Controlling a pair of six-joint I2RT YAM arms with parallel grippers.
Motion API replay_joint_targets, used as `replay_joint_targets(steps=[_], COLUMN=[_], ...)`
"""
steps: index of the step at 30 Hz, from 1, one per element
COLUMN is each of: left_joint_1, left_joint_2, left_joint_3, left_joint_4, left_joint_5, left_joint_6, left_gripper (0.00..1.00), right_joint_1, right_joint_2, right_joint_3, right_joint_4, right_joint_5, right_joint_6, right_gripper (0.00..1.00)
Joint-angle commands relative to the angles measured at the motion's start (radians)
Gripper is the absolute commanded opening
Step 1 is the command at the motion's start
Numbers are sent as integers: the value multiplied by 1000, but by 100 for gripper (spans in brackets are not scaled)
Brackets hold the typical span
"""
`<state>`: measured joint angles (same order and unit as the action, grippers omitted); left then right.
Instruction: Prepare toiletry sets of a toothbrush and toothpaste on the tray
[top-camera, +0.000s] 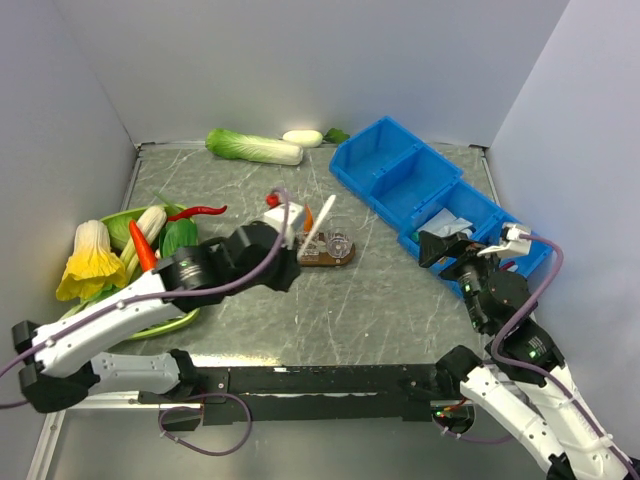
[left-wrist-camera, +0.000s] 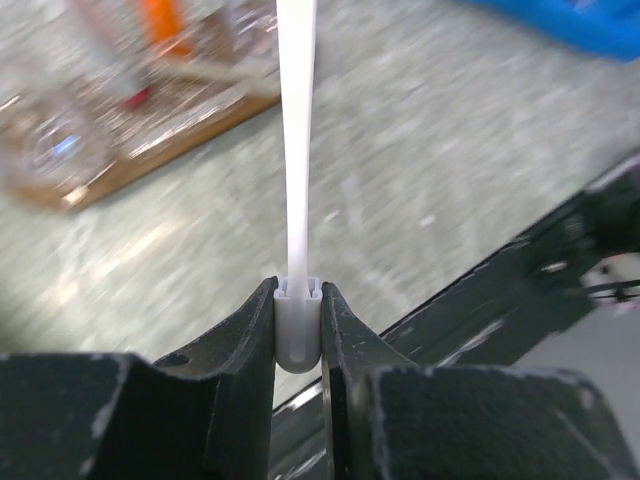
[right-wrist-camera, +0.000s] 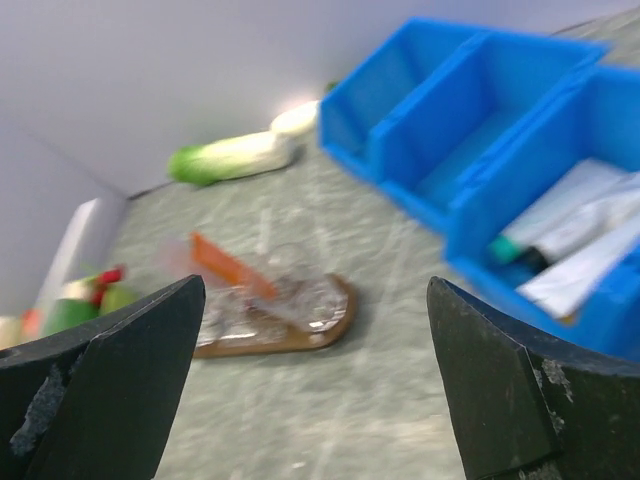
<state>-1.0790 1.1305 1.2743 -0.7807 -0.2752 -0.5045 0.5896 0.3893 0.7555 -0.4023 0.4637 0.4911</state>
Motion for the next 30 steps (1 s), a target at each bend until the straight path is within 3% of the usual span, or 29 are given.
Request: replay_joint_targets(steps=[1,11,20,30], left_joint_1=[54,134,224,235], left_joint_2=[-40,17,135,206], left_joint_3=[19,65,171,203], left_joint_4=[-263,-342,-408,-430], left_joint_5=[-57,-47,60,-111], left_joint_6=[41,155,150,169], left_gripper=[1,1,1,1], right_joint_1=[-48,-286,-304,-404], right_joint_2=[15,112,122,253], right_joint_3=[22,-2,-21,24], right_joint_4=[0,28,33,89], right_joint_5=[14,-388,-421,-425], right_joint_6=[-155,-66,-89,-114], right_gripper=[99,99,99,99])
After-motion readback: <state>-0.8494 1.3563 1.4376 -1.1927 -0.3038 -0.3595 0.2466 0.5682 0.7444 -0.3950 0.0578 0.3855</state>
